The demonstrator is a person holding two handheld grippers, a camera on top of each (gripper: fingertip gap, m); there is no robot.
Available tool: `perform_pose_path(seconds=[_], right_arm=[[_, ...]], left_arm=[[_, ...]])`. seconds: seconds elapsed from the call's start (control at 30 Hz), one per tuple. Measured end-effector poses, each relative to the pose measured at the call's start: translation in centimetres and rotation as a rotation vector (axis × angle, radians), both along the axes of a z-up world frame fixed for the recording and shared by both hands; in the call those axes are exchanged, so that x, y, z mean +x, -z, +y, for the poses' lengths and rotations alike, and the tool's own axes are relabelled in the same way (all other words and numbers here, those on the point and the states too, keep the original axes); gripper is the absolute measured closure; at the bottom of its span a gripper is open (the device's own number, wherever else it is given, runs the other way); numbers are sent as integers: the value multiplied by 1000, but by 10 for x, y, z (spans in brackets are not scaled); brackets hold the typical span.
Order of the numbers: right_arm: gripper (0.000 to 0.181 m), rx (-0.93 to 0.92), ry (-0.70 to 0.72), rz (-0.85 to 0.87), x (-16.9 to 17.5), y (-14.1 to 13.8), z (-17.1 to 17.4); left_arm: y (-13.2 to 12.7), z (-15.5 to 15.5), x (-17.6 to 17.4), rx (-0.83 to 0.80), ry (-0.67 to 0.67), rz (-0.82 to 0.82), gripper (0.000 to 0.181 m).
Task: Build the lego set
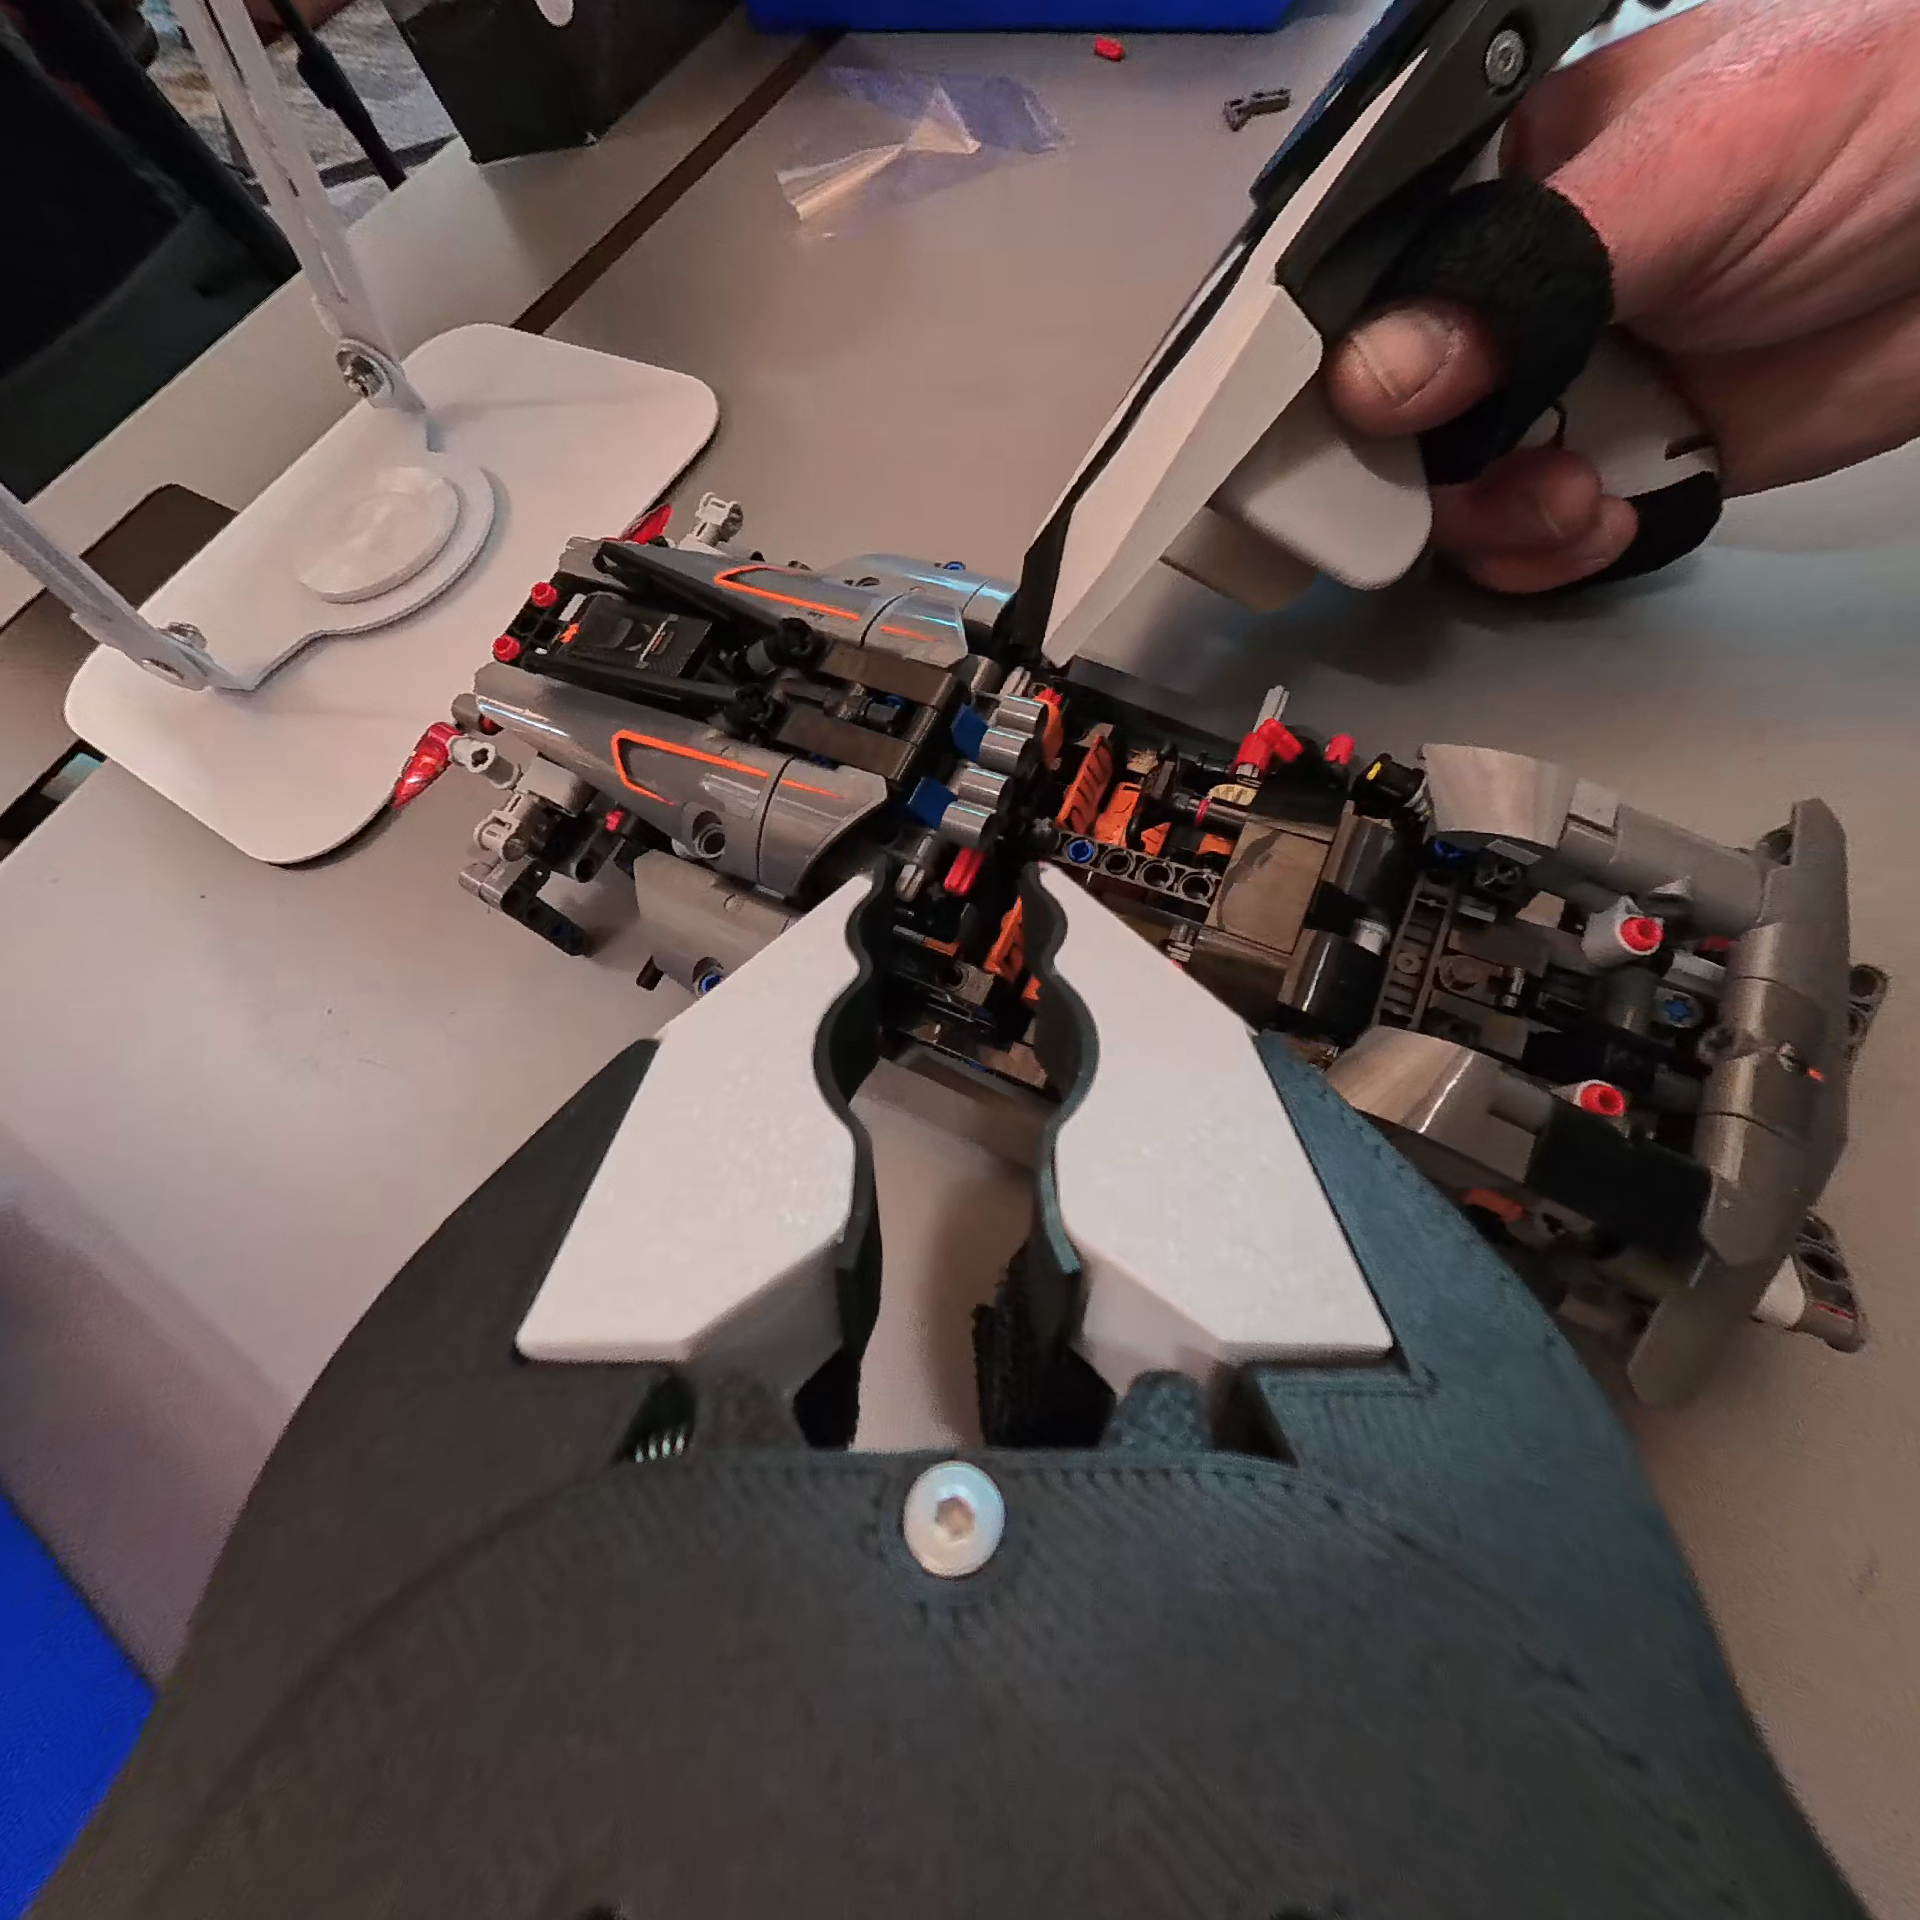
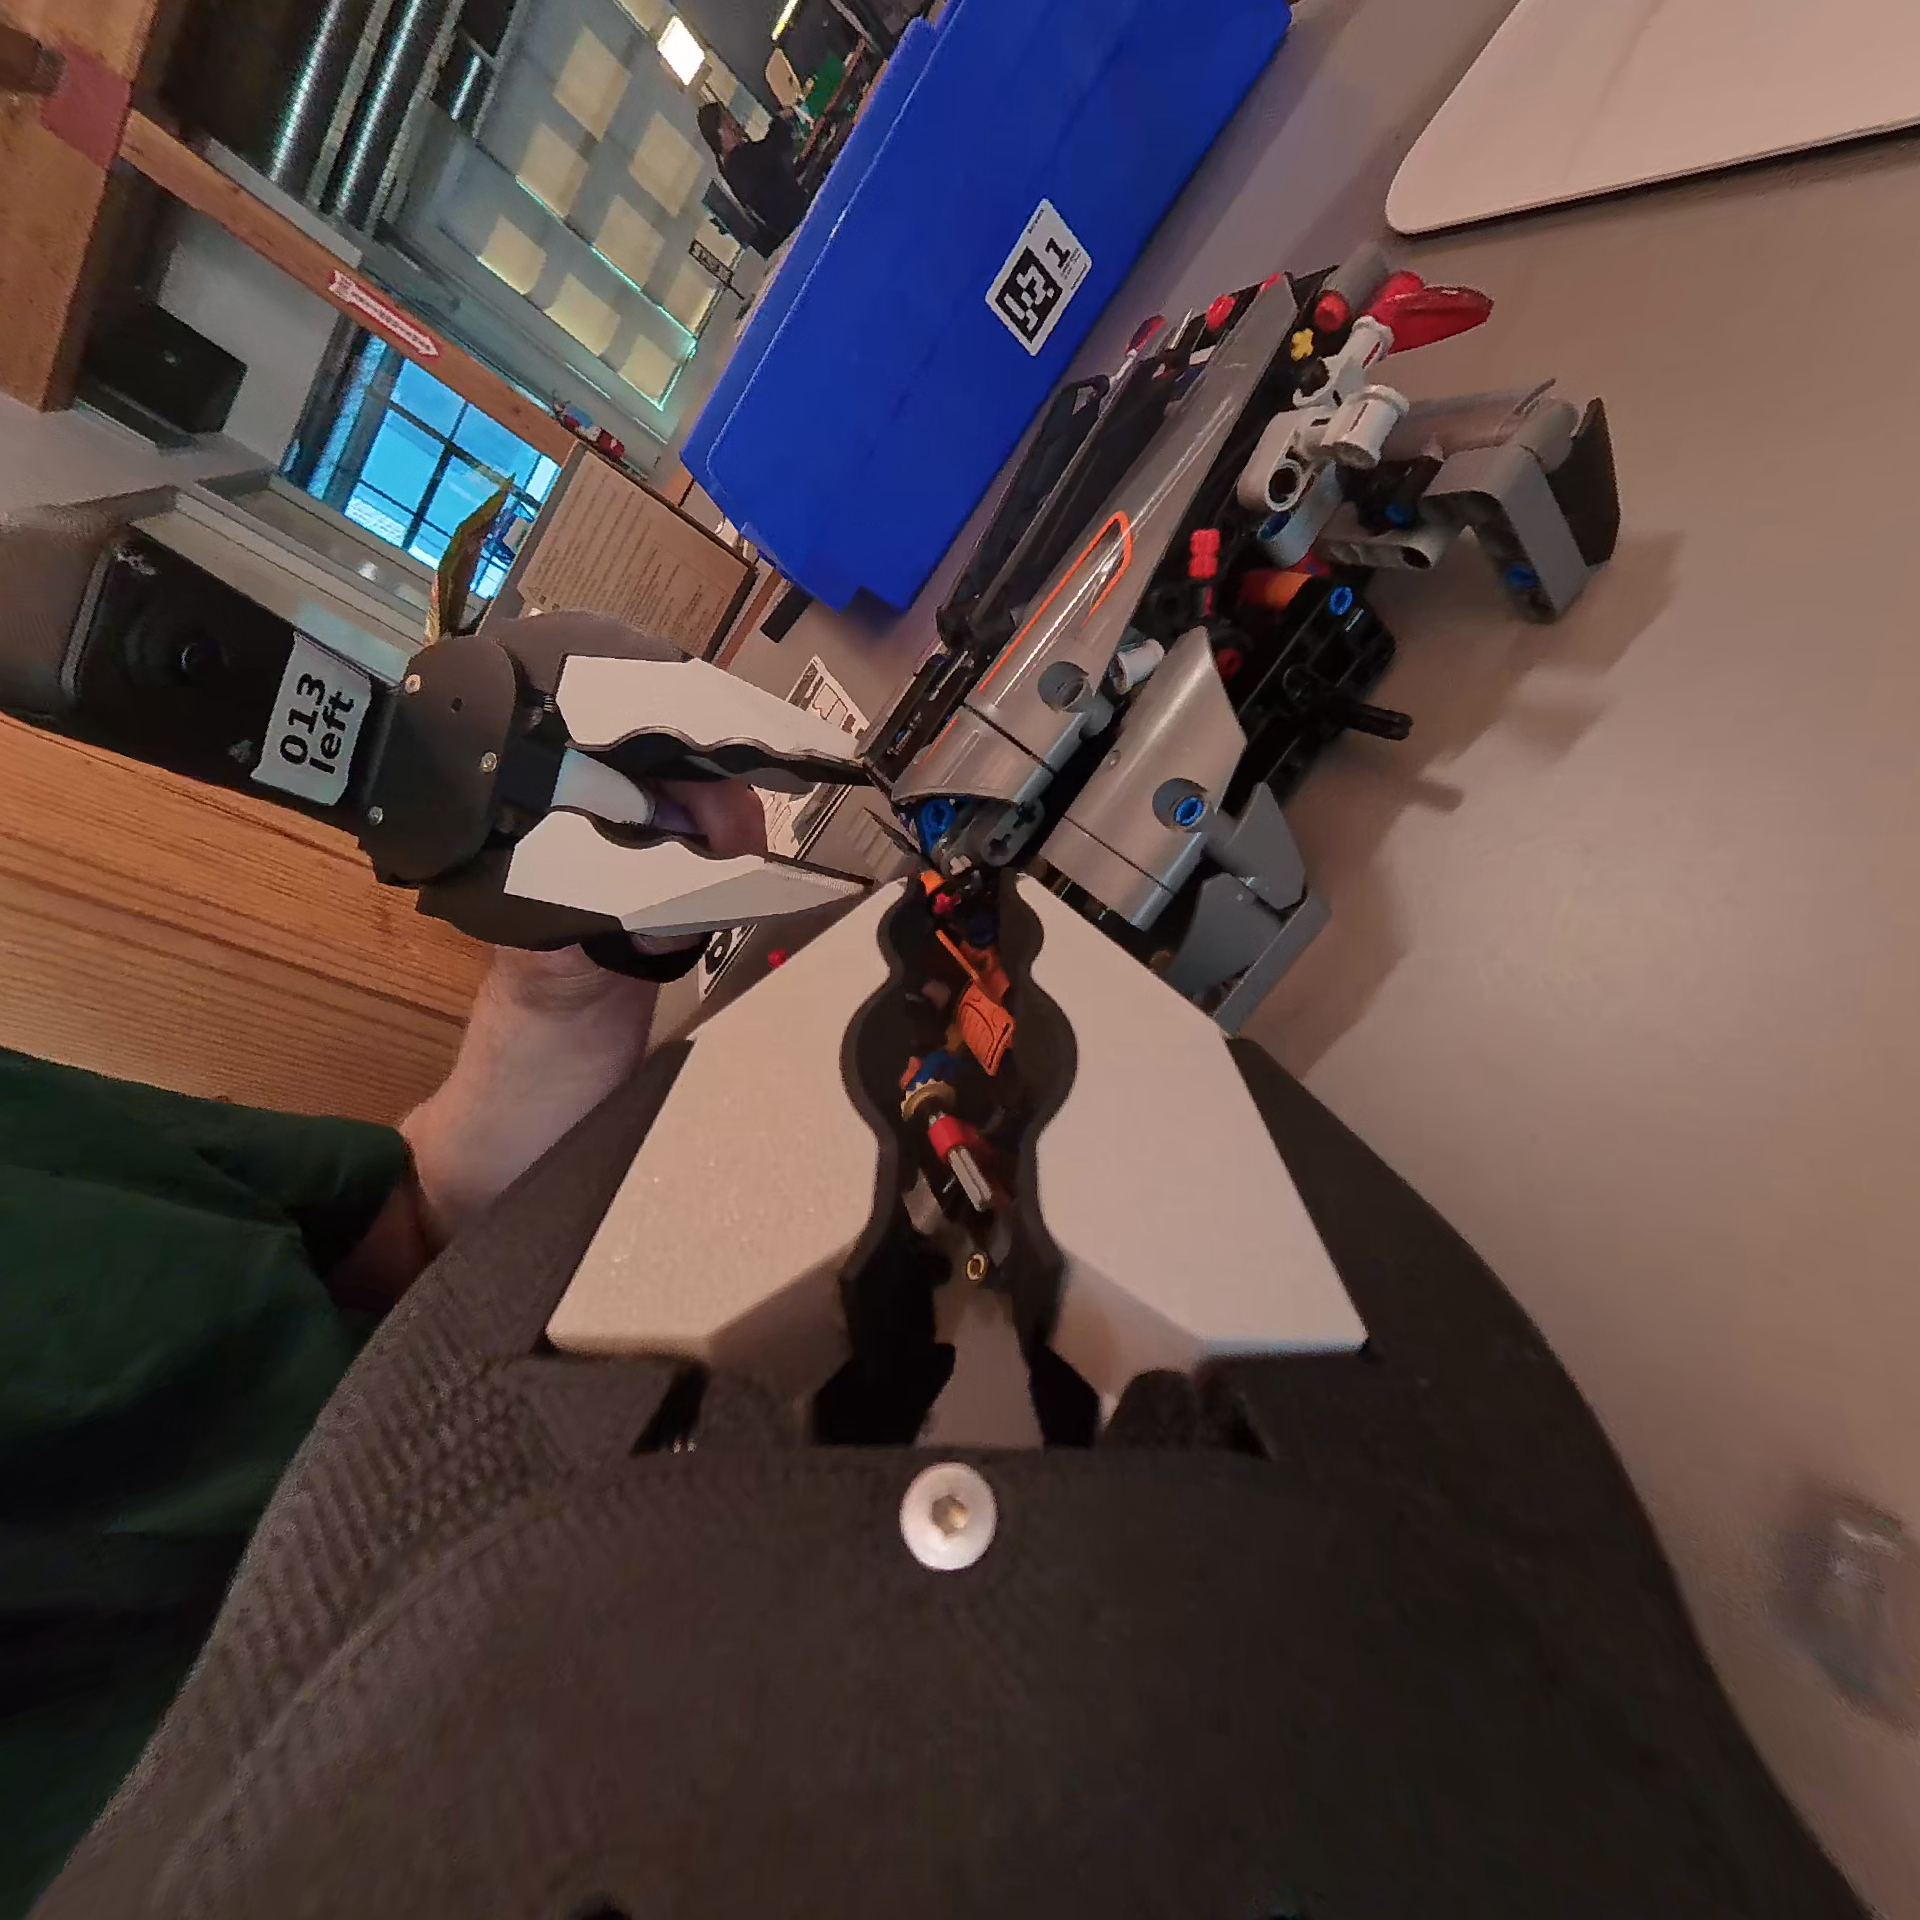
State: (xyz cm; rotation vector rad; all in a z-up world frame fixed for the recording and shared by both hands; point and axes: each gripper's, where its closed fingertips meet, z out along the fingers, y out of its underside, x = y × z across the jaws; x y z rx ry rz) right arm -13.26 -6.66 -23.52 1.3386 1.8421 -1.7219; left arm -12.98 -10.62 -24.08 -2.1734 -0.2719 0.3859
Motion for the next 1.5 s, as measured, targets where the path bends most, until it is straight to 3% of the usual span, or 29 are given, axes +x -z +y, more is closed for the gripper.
perform_pose_path(seconds=[0.77,1.5], right_arm=[[172,31,-76,25,1,2,-2],[175,56,-240,8,-2,4,-2]], left_arm=[[6,-1,-6,-20,-47,-8,160],[6,-2,-11,-6,-70,30,166]])
